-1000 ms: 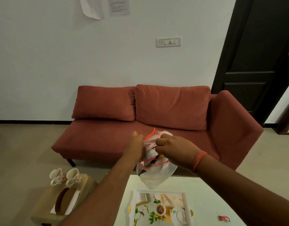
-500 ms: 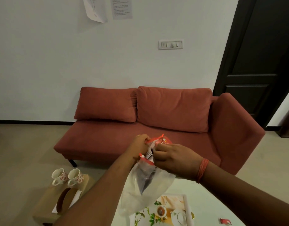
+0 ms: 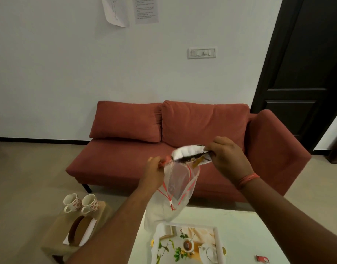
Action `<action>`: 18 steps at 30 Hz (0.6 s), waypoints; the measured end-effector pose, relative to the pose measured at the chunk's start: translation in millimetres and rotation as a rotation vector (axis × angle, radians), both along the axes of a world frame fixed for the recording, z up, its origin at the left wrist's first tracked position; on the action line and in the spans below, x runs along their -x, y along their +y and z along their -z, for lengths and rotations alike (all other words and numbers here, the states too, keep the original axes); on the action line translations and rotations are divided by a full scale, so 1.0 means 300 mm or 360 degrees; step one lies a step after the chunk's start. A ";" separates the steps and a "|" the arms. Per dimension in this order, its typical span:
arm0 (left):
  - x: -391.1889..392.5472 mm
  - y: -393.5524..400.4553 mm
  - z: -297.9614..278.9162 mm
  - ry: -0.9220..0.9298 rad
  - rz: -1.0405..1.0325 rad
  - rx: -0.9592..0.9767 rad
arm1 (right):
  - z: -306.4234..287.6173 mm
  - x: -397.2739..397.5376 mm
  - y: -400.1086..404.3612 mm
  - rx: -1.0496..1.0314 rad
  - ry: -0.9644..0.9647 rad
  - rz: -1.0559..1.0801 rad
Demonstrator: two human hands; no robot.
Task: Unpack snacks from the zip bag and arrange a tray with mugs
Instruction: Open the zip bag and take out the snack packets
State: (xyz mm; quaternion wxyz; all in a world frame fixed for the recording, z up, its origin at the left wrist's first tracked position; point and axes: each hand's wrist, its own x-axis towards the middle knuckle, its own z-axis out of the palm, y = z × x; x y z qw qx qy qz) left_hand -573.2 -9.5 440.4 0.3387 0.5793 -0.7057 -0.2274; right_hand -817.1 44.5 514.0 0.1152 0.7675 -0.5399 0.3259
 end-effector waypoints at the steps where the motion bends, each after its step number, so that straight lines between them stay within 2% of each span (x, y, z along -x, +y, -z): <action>1: -0.006 -0.001 0.002 0.0022 -0.0077 -0.0033 | 0.002 0.000 -0.001 -0.0005 -0.0154 0.0031; 5: -0.019 0.003 0.021 0.0036 -0.0242 -0.0041 | 0.025 -0.004 -0.009 -0.0098 -0.0718 0.0155; 10: -0.042 0.052 0.082 0.0095 -0.0392 -0.0088 | 0.132 -0.024 -0.005 -0.0478 -0.1306 0.0353; 13: -0.064 0.085 0.154 0.0157 -0.0447 -0.0154 | 0.256 -0.028 0.009 -0.0695 -0.1428 0.0461; 18: -0.090 0.162 0.323 0.0097 -0.0546 -0.0387 | 0.556 -0.033 0.050 -0.1111 -0.1512 0.0684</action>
